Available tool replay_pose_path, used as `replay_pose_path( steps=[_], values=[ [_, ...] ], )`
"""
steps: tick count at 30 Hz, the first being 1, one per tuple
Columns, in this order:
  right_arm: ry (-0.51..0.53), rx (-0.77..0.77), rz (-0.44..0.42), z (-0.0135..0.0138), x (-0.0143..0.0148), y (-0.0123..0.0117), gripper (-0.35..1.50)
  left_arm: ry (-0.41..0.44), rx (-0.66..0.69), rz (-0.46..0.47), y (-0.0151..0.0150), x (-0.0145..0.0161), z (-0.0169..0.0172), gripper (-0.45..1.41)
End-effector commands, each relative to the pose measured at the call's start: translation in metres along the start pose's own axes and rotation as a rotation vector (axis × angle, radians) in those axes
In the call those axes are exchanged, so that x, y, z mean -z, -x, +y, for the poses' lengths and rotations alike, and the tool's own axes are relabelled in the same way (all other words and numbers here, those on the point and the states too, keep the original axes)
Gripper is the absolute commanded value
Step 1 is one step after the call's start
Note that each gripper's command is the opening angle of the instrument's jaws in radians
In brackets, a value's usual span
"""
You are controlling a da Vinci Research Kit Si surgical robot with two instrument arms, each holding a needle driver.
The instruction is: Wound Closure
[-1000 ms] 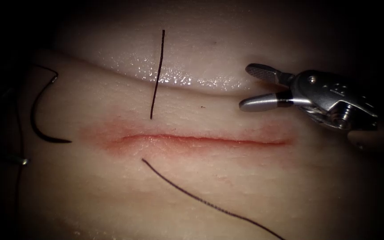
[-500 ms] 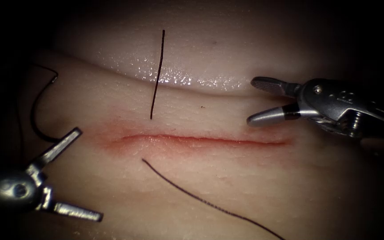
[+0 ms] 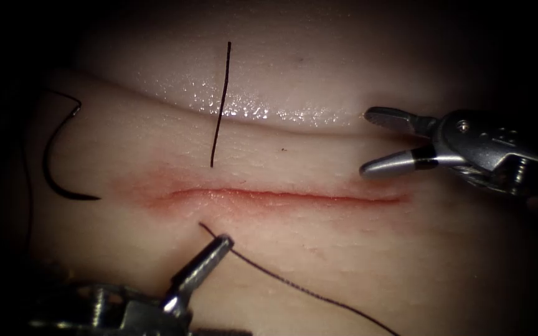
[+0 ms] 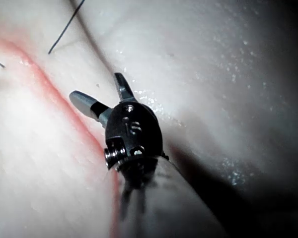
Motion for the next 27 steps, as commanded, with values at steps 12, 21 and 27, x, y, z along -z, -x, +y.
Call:
replay_pose_path(
  steps=[12,21,27],
  values=[
    [0.003,0.003,0.005,-0.0003,-0.0012,0.0005,1.13,-0.087,-0.168,-0.060,-0.0017,-0.0058,0.0034,0.91],
    [-0.014,0.007,0.019,-0.0008,-0.0019,0.0007,1.13,-0.116,-0.208,-0.024,-0.0014,-0.0092,0.0041,0.88],
    [-0.023,0.009,0.024,-0.0010,-0.0021,0.0009,1.13,-0.127,-0.209,0.007,-0.0018,-0.0094,0.0044,0.86]
  ],
)
